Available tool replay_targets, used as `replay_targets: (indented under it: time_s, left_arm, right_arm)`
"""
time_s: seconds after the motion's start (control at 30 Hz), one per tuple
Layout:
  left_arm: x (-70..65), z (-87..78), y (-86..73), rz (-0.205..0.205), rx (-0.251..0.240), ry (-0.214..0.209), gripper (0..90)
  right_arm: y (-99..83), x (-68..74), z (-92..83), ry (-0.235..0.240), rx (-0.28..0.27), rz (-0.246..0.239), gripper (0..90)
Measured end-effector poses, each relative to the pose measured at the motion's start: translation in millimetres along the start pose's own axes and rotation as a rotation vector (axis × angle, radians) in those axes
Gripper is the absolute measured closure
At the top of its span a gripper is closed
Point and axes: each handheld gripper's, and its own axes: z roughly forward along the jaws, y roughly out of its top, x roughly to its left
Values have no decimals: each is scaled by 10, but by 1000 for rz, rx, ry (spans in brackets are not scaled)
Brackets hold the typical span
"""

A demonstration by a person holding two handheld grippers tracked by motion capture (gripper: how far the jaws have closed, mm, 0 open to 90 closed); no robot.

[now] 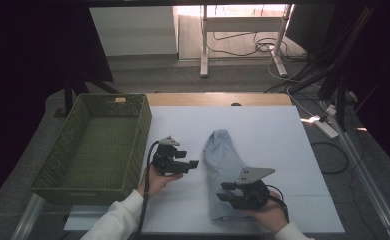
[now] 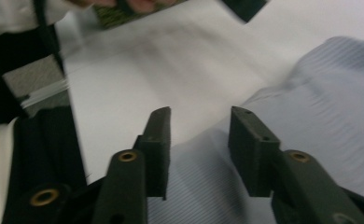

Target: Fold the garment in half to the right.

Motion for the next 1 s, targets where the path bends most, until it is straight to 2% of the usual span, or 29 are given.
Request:
replay_targets:
  time_s: [0.1,0.17,0.27,0.37,0.47,0.6,0.87,1.0]
  left_arm:
    - [-1,4,0,0,1,0,310]
    - [-3,6,-1,-2,0,0,311]
    - [-12,8,2,0,0,0,310]
    - [-18,16,3,3,3,-1,310]
    - [-18,19,2,3,4,-2,310]
    - [-8,14,-2,-2,2,-1,309]
    - [-7,14,-5,1,4,-1,309]
    - [-12,20,-1,-1,3,0,309]
  right_arm:
    - [-48,118,-11,17,38,-45,538]
    - [-87,168,-16,26,57,-56,526]
    - [-163,199,13,27,96,-56,496]
    - [-238,209,78,21,151,-77,467]
    - [-267,218,148,32,179,-87,442]
    - [-293,263,211,18,220,-155,430]
    - [-305,326,238,-4,265,-205,406]
    - [-311,378,268,-39,277,-246,421]
